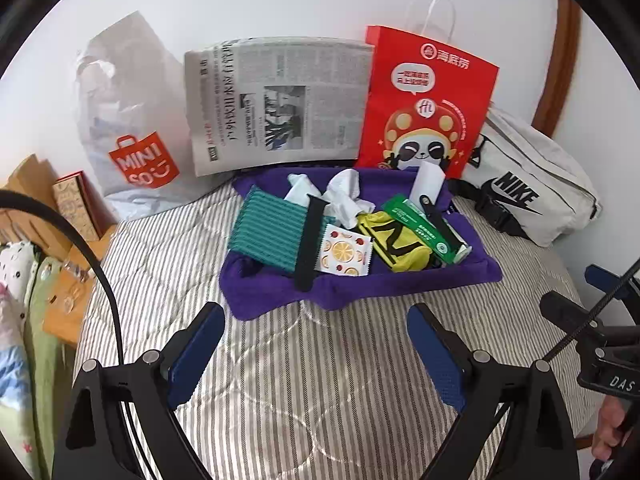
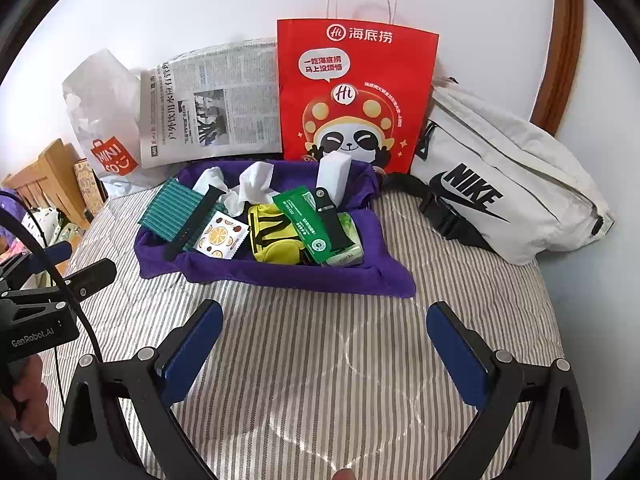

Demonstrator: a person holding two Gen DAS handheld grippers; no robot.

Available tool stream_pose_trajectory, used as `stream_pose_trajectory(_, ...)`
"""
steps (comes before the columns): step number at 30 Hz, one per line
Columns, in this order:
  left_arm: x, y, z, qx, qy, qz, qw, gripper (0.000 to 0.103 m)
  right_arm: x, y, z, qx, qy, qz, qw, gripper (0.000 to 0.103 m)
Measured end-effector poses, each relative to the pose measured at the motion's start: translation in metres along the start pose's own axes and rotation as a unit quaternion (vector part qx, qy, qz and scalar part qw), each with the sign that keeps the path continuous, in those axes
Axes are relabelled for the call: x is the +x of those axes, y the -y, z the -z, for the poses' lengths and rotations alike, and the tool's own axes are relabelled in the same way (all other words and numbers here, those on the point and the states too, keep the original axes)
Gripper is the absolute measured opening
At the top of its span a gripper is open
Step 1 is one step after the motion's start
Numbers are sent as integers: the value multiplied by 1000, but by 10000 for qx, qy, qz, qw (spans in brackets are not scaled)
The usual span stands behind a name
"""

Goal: Organize soft objects

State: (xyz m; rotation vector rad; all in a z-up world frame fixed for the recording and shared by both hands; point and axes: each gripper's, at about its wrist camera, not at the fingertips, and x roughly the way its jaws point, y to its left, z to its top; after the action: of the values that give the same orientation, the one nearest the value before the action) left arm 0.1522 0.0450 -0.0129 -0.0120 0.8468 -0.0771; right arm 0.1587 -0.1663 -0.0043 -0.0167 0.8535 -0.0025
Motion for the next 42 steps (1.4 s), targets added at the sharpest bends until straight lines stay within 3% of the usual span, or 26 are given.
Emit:
stream_pose_trajectory(9,-5,-2,5,-20,-55,-325,9995,93,-5,1,4,128,-69,60,9999,101)
stream_pose_trajectory(42,-13,-1,12,-22,-164,-311,9994,93,-19,3,11,194,-19,172,9997,101)
